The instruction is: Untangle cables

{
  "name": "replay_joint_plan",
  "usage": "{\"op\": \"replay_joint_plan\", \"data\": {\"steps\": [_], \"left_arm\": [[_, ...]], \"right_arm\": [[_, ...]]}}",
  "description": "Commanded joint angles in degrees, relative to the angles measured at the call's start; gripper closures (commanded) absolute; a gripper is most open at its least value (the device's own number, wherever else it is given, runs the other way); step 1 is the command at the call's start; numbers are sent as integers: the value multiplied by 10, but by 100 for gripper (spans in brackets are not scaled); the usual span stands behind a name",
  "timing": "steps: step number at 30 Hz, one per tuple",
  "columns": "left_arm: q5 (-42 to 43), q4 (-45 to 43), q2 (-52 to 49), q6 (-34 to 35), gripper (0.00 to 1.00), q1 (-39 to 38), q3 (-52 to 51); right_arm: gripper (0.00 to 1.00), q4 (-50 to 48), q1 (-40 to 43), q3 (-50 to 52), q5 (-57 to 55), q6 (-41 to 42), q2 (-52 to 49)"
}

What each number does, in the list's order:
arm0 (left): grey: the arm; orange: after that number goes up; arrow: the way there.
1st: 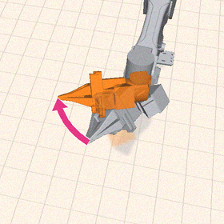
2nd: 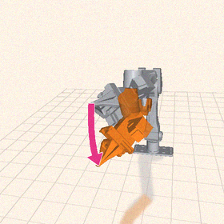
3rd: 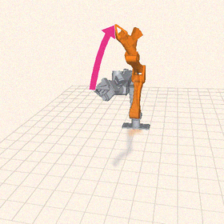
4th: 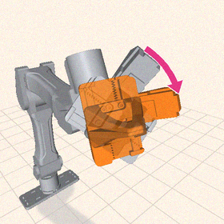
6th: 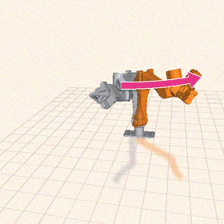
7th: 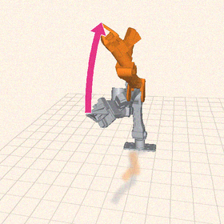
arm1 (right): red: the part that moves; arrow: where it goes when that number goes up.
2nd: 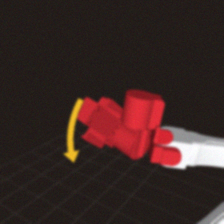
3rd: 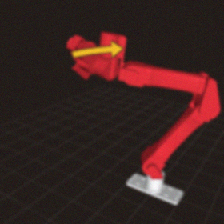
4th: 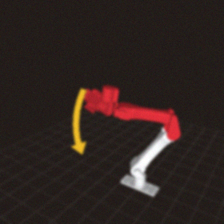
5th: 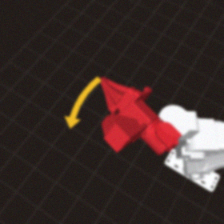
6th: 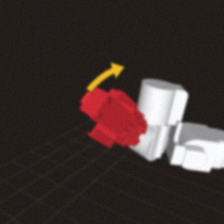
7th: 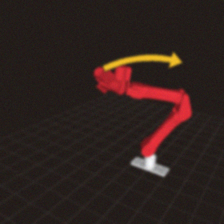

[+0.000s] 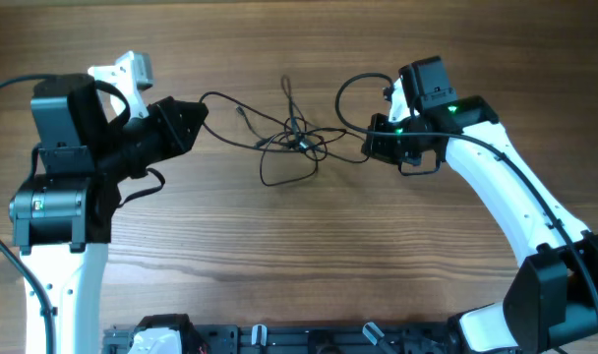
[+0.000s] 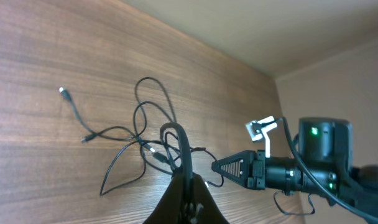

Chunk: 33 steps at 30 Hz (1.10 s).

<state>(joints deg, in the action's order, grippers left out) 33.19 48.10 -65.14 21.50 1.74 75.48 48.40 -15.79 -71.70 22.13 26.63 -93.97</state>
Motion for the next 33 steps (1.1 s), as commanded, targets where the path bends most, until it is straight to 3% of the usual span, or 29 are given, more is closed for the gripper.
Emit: {"op": "replay_joint_plan", "data": {"steps": [1,4,6,9,12,14,24,27,30,33], "left_arm": [[20,-13,0,-31,96,52,0],[-7,-14,4,14,96,135,0],[-13,-13,4,15,96,180,0],[-18,-5,0,14,96,248,0],[-16,9,-6,9,96,278,0],[8,21,-11,-35,96,270,0],[13,63,-31,-125,94,109,-1],[13,76,-42,-128,76,36,-2],[-3,97,-64,-147,44,-34,-2],[-48,111,-100,-147,29,-92,-2]], "right_arm": [[96,43,25,-3,-55,20,-6],[96,93,71,-3,-194,72,-6],[96,104,103,-3,-229,78,-6],[96,105,162,-3,-197,38,-6],[96,88,198,-3,-66,-44,-5],[96,73,201,-3,31,-100,-3],[95,56,189,-9,182,-162,75],[96,56,188,-19,223,-162,128],[96,56,189,-30,243,-153,181],[96,49,189,-33,240,-110,240]]}}
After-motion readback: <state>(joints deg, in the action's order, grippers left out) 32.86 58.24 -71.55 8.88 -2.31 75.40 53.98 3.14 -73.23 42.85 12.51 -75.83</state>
